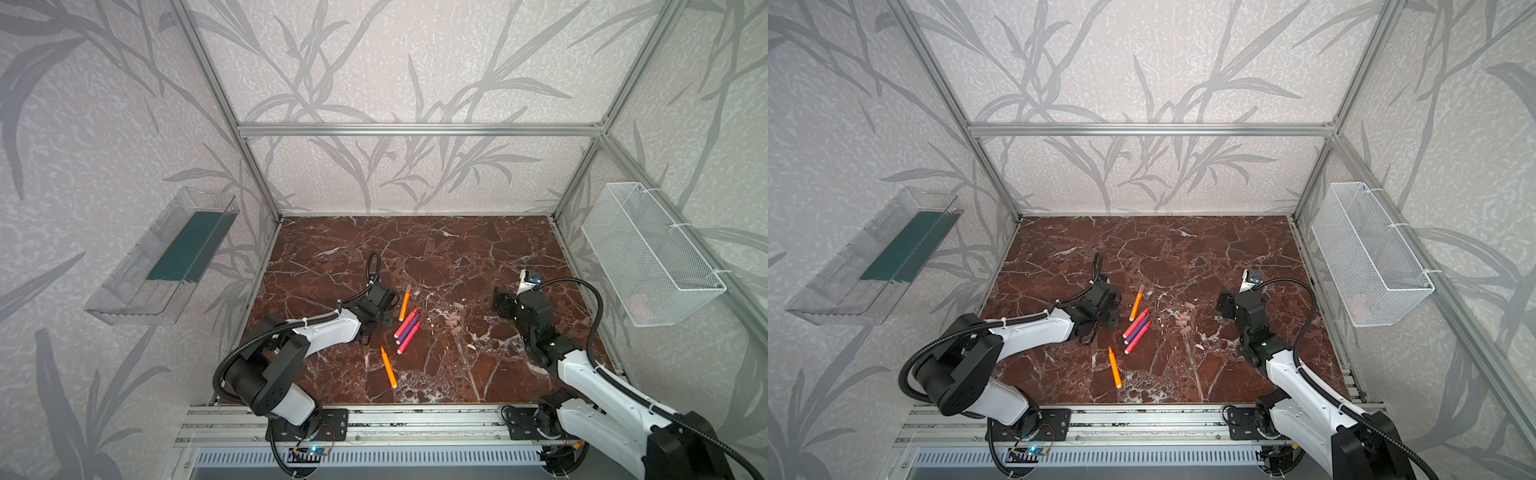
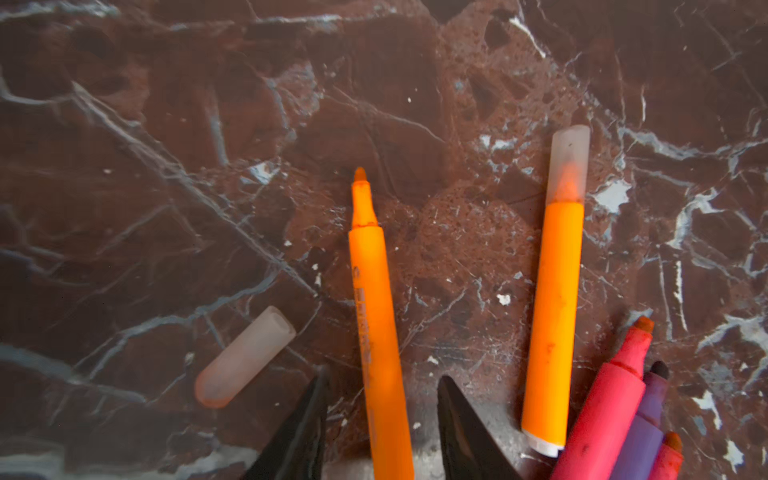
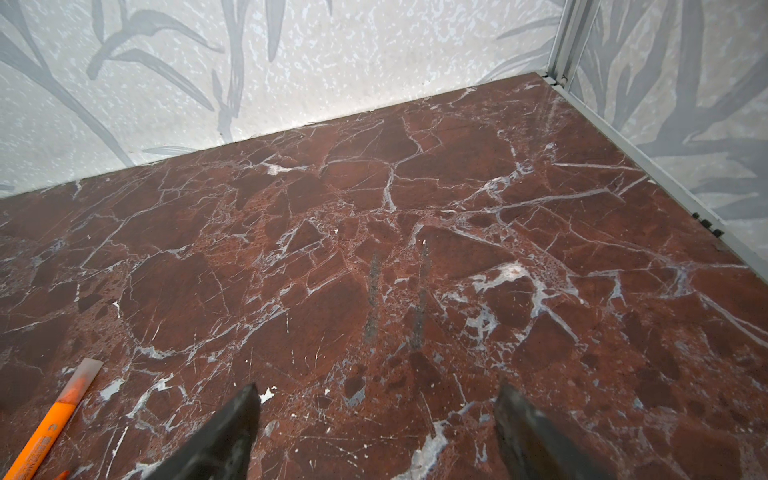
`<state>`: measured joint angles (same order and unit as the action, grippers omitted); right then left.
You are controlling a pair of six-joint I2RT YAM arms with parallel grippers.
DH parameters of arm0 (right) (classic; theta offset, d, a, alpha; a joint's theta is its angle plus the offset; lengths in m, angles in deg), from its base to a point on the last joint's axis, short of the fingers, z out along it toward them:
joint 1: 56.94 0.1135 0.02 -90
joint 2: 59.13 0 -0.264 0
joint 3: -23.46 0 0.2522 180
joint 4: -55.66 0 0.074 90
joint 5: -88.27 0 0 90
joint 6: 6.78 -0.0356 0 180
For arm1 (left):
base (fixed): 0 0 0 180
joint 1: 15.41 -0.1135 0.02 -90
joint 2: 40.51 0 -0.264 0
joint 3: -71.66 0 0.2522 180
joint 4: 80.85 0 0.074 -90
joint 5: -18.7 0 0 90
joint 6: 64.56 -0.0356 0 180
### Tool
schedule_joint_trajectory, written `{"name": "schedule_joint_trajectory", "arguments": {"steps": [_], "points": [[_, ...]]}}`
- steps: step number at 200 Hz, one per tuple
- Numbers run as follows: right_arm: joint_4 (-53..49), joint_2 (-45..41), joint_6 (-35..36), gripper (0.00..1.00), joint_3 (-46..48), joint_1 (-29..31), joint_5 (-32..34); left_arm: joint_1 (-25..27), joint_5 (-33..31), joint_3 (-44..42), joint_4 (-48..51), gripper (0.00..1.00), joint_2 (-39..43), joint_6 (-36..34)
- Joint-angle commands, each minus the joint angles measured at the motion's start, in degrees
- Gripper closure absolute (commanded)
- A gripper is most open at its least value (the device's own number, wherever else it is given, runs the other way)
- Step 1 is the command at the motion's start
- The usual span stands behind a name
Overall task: Insert the pens into the pen caps
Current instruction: 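Move the left gripper to another orange marker and grasp it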
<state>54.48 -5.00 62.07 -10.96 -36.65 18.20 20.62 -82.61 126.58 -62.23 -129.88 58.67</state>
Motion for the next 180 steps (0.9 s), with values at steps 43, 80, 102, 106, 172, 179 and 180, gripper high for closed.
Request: {"name": "schedule_joint_trajectory", "arguments": {"steps": [43,80,102,106,172,179,180], "points": [[1.37,-0.96,0.5,0.13,0.76,-0.16,-0.31,0.61,-0.18,1.92,2.17,0.58,-2.45,2.37],[1.44,-1.13,0.57,0.13,0.89,-0.14,-0.32,0.82,-1.49,2.16,3.12,0.59,-3.57,2.53],[1.31,-1.35,0.44,0.14,0.93,-0.16,-0.24,0.94,-1.59,3.5,4.0,0.62,-5.93,2.54],[1.29,-1.37,0.49,0.13,0.98,-0.17,-0.26,0.96,-1.65,3.69,4.13,0.63,-6.32,2.54],[1.48,-2.33,0.36,0.14,1.46,-0.12,-0.13,1.23,-2.31,3.27,3.84,0.91,-5.31,3.04],[1.42,-2.53,0.26,0.14,1.59,-0.16,0.03,1.23,-2.4,3.26,4.04,0.94,-4.84,3.11],[1.41,-2.58,0.25,0.14,1.63,-0.16,0.03,1.19,-2.4,3.24,4.07,0.94,-4.76,3.09]]}}
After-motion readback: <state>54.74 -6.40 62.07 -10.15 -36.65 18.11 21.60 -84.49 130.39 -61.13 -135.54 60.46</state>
